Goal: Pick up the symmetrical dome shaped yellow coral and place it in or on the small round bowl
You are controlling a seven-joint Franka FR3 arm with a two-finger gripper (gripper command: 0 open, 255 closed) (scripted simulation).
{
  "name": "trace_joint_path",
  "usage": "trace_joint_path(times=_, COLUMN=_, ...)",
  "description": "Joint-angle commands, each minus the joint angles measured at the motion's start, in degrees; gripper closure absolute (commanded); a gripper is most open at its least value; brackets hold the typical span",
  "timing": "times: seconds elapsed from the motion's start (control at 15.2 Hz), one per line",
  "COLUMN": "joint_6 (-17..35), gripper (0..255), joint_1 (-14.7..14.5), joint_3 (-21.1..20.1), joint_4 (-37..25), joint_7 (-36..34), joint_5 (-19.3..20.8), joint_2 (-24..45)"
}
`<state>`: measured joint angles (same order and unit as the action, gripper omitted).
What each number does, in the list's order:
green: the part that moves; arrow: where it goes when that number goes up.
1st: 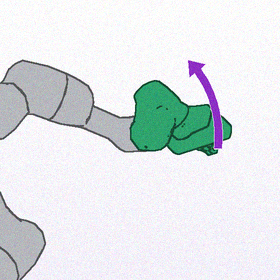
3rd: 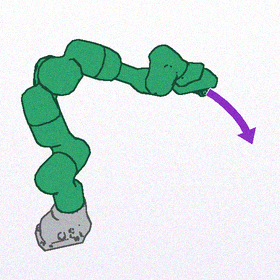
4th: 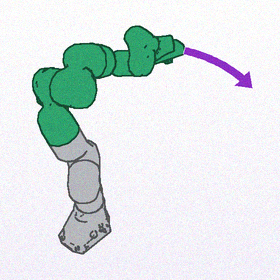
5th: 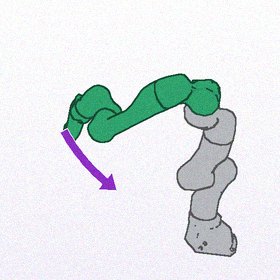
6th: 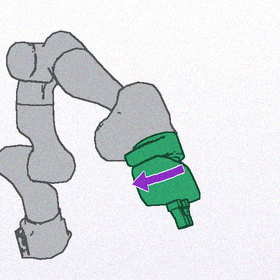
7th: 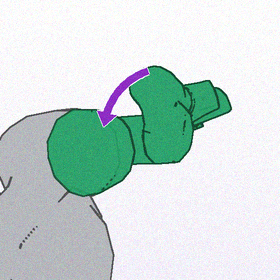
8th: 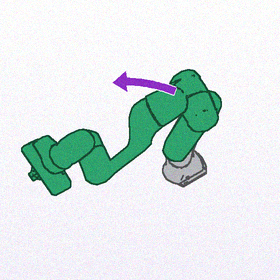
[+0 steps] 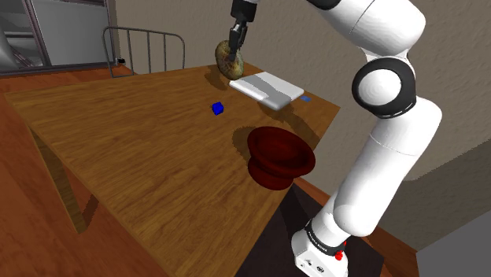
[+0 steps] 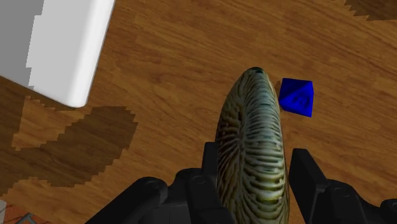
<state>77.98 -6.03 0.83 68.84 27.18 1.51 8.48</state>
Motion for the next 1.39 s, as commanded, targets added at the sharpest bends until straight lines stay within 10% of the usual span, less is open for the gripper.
trace_joint_path(times=0.0, joint_6=-2.07, gripper=255, joint_1=0.01, joint_3=0.01, joint_4=-3.19, joint_7=0.07, joint_5=-0.01, joint_2=1.13)
trace_joint_path(times=0.26, joint_6=-5.87, gripper=255, joint_1=0.03, joint_3=0.02, joint_4=-9.44, joint_7=0.18, joint_5=-0.02, joint_2=3.57)
trace_joint_path(times=1.32, joint_6=-2.63, gripper=255, joint_1=-4.90, joint_3=-5.82, joint_4=29.30, joint_7=-10.71, joint_5=-1.80, joint_2=-31.70)
